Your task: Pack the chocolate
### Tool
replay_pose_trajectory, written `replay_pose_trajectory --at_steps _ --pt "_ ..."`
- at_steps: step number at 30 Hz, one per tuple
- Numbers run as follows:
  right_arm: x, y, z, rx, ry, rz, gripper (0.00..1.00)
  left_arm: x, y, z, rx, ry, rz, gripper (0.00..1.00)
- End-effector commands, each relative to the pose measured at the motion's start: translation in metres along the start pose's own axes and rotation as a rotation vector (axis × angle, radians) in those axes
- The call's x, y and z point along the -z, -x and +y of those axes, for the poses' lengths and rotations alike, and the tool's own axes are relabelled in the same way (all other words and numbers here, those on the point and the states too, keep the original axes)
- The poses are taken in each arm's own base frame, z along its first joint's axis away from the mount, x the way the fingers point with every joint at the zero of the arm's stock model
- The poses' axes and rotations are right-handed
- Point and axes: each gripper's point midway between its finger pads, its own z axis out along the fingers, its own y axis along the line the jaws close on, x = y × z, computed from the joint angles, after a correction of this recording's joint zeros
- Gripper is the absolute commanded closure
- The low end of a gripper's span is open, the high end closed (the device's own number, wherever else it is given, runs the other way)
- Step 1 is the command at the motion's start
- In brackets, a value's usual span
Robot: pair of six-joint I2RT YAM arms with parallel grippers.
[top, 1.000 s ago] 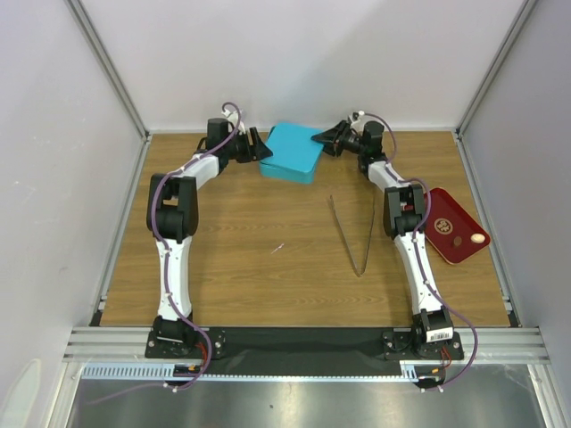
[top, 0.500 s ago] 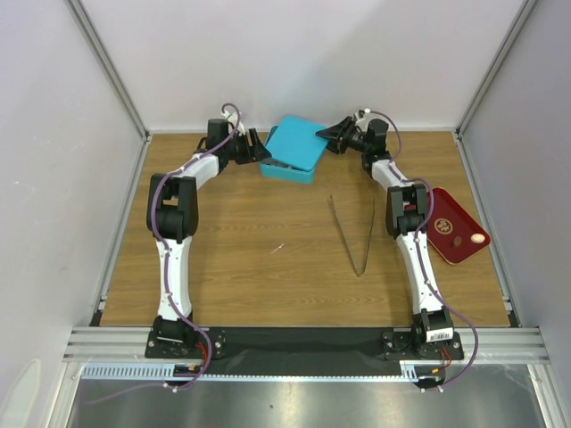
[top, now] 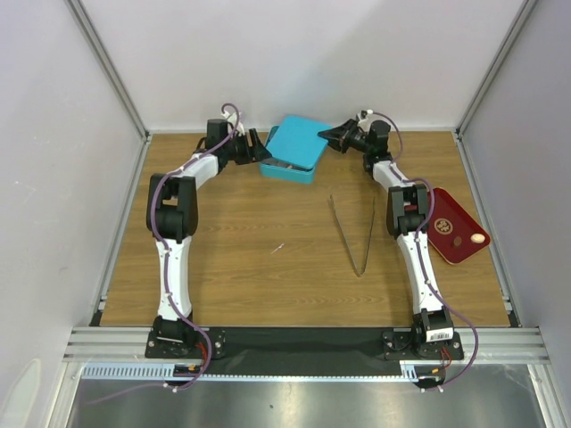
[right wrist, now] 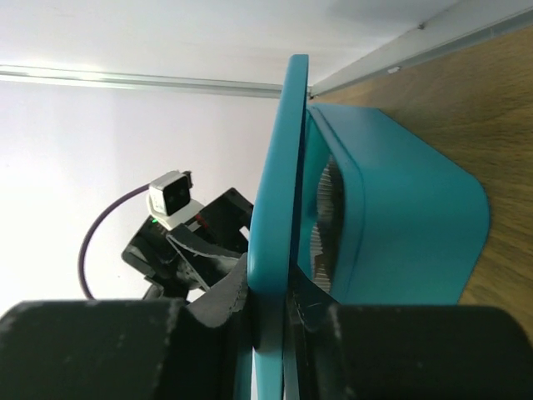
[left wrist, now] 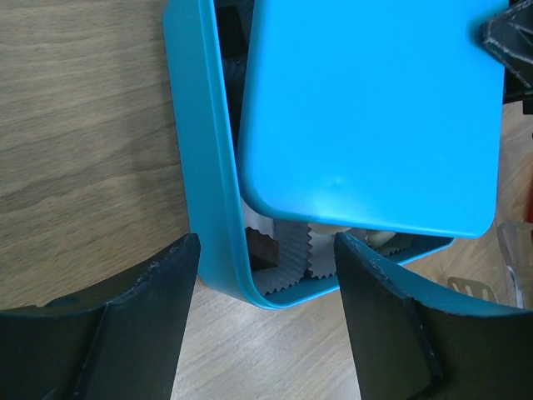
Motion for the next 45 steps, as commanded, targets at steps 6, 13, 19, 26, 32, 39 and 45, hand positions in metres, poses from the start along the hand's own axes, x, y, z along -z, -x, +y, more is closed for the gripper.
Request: replay_pose_trajectory --at_steps 6,13,19,26,32,39,45 --pt "0.004 -0.005 0.052 0.063 0.158 0.041 1.0 0.022 0.057 -0.037 -0.058 -0.098 -0.119 0.27" --pt "-0.006 -0.023 0.041 0.066 0.128 0.089 1.0 0.033 0.063 -0.041 -0.064 -0.104 -0.132 0.26" --pt "-0.008 -0.025 0.038 0.066 0.125 0.084 1.0 0.048 0.071 -0.04 -0.069 -0.08 -0.169 0.23" --pt "-0.014 -0.029 0.035 0.067 0.108 0.093 1.0 0.044 0.067 -0.048 -0.087 -0.165 -0.16 0.18" --pt "-0.018 -0.035 0.031 0.06 0.107 0.102 1.0 0.033 0.058 -0.031 -0.077 -0.119 -0.128 0.19" --pt "-0.019 -0.037 0.023 0.055 0.091 0.106 1.0 0.024 0.047 -0.018 -0.055 -0.085 -0.105 0.2" --pt "-0.014 -0.03 0.013 0.043 0.06 0.092 1.0 0.01 0.033 -0.002 -0.016 -0.063 -0.072 0.25"
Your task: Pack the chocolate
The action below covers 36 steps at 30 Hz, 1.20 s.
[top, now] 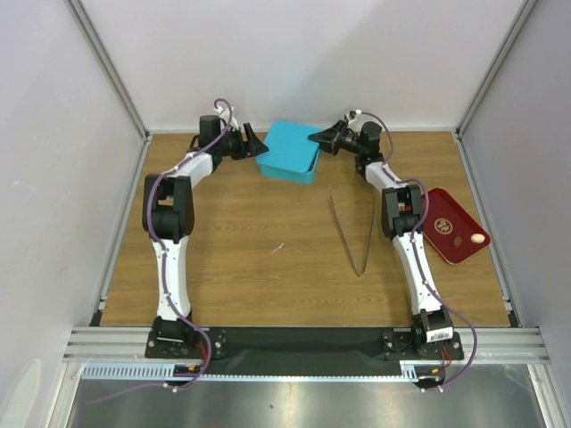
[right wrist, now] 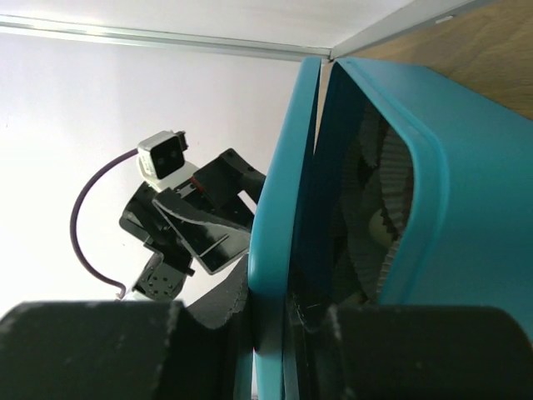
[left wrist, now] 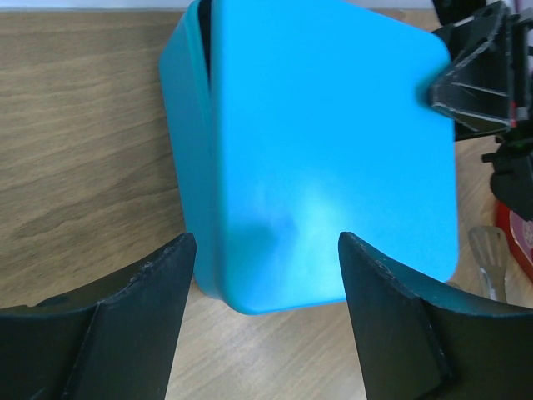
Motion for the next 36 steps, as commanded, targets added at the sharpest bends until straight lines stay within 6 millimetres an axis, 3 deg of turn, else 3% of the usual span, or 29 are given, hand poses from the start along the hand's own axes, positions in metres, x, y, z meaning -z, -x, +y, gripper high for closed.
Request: replay_pose_trajectory --at_steps 1,8,12,15,26,36 --pt "0.003 0.002 -0.001 0.028 0.002 0.008 1.0 -0.007 0.004 0.007 -0.005 0.003 -0.006 0.25" --pt "0.005 0.005 -0.005 0.033 -0.017 0.002 0.83 -0.015 -0.002 0.012 0.015 0.014 0.025 0.28" --pt "0.008 0.012 -0.006 0.034 -0.026 -0.016 0.64 -0.017 -0.002 0.015 0.018 0.028 0.029 0.28" --pt "0.011 0.018 -0.004 0.045 -0.032 -0.032 0.59 -0.017 -0.003 0.015 0.019 0.029 0.031 0.28" --pt "0.025 0.042 0.006 0.085 -0.053 -0.104 0.54 -0.018 -0.003 0.016 0.02 0.029 0.034 0.28" --pt "0.039 0.061 0.017 0.124 -0.112 -0.156 0.57 -0.017 -0.002 0.01 0.022 0.004 0.034 0.27"
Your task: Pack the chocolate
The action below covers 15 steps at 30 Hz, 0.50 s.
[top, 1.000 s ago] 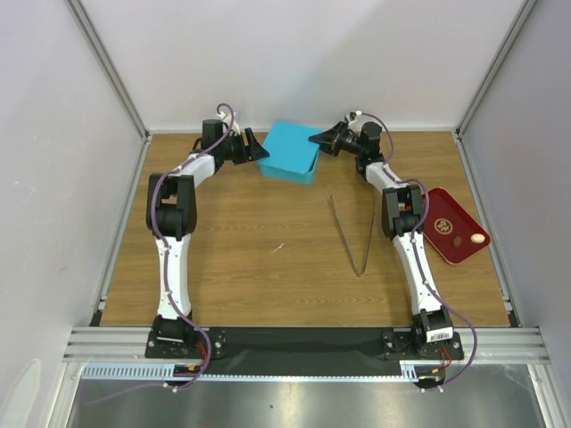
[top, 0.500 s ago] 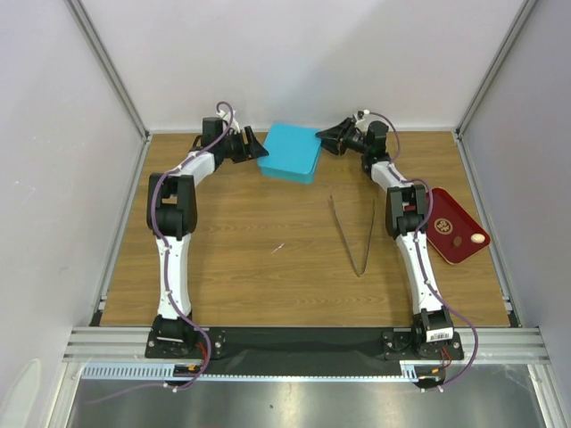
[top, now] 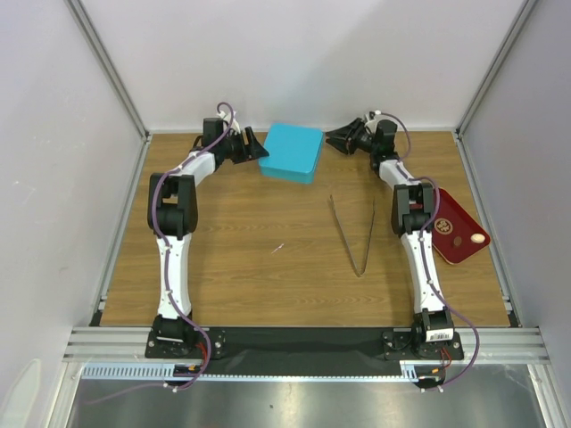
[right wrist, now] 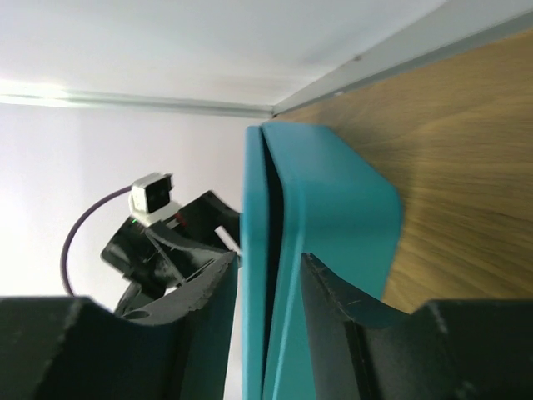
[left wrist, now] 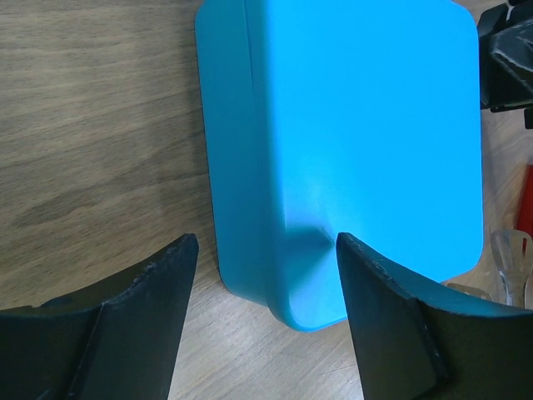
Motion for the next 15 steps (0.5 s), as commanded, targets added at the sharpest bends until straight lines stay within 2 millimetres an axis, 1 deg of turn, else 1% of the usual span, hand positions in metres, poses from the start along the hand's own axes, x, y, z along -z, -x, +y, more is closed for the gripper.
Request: replay_pose_trajectory --at_steps 1,2,5,6,7,8,9,10,11,13,14,15 --pt "0.005 0.017 0.042 0.089 -0.013 -0.041 0.59 0.002 0.02 -0.016 -0.036 -0.049 -0.042 0.26" --pt "0.006 0.017 0.041 0.091 -0.023 -0.047 0.6 0.003 0.022 -0.02 -0.036 -0.06 -0.044 0.26" --pt "0.01 0.02 0.042 0.109 -0.066 -0.07 0.7 0.005 0.025 -0.026 -0.041 -0.081 -0.049 0.24" --pt "0.011 0.018 0.037 0.098 -0.089 -0.071 0.72 0.006 0.027 -0.027 -0.042 -0.082 -0.053 0.24" --pt "0.013 0.022 0.048 0.121 -0.091 -0.089 0.74 0.007 0.028 -0.028 -0.043 -0.084 -0.055 0.24" --pt "0.014 0.024 0.05 0.148 -0.102 -0.097 0.79 0.007 0.03 -0.03 -0.043 -0.09 -0.057 0.24" --pt "0.014 0.024 0.048 0.15 -0.125 -0.103 0.82 0.008 0.032 -0.031 -0.043 -0.095 -0.059 0.24" --pt "0.014 0.024 0.053 0.167 -0.129 -0.104 0.85 0.009 0.033 -0.033 -0.041 -0.104 -0.06 0.24" --pt "0.013 0.024 0.065 0.216 -0.127 -0.106 0.88 0.009 0.033 -0.035 -0.04 -0.112 -0.059 0.24" --pt "0.012 0.021 0.07 0.235 -0.161 -0.108 0.89 0.013 0.038 -0.041 -0.041 -0.129 -0.066 0.24" --pt "0.009 0.018 0.085 0.269 -0.163 -0.11 0.9 0.014 0.039 -0.043 -0.04 -0.135 -0.069 0.23" --pt "0.009 0.014 0.082 0.299 -0.192 -0.098 0.9 0.016 0.042 -0.044 -0.044 -0.138 -0.076 0.23"
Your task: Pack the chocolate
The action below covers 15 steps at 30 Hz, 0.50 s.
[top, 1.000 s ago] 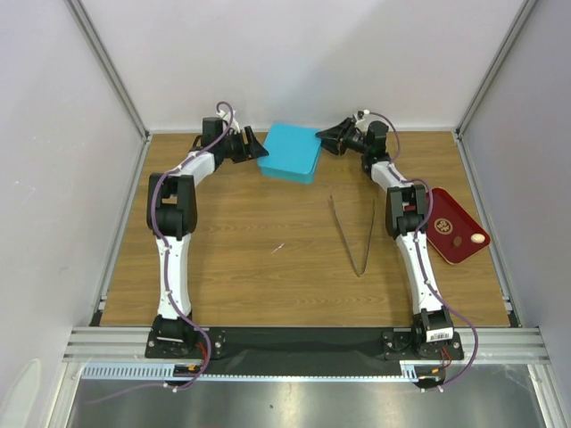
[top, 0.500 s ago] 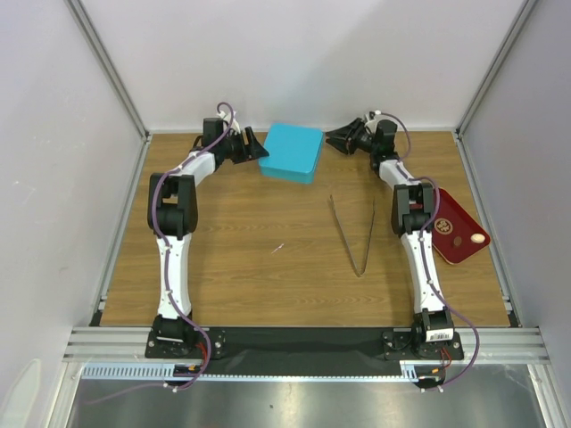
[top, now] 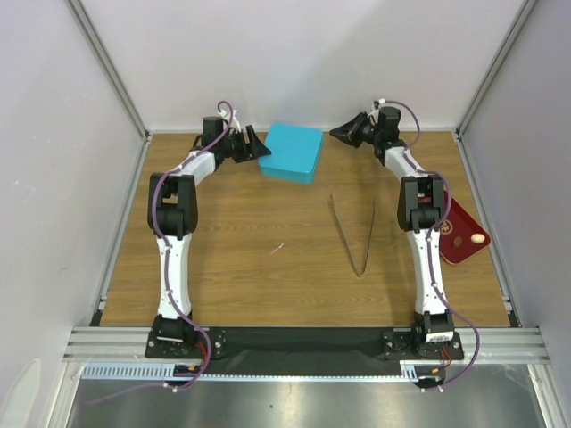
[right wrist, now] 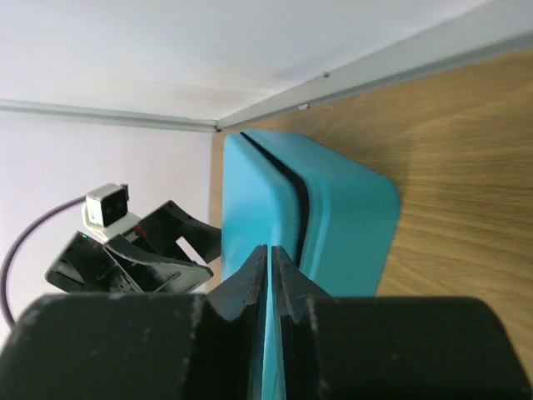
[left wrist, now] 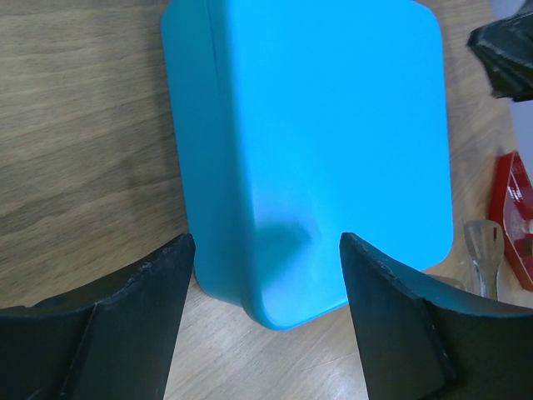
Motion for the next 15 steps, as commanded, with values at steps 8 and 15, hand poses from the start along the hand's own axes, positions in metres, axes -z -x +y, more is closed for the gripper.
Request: replay_pose_trajectory --at_steps 8,15 --pt "-0.011 -0.03 0.096 0.413 -0.081 -0.005 0.92 0.029 0.053 -0.047 -0.049 -0.096 -0.106 0.23" --pt "-0.03 -0.037 0.071 0.45 -0.124 -0.011 0.96 0.038 0.051 -0.056 -0.008 -0.114 -0.114 0.26"
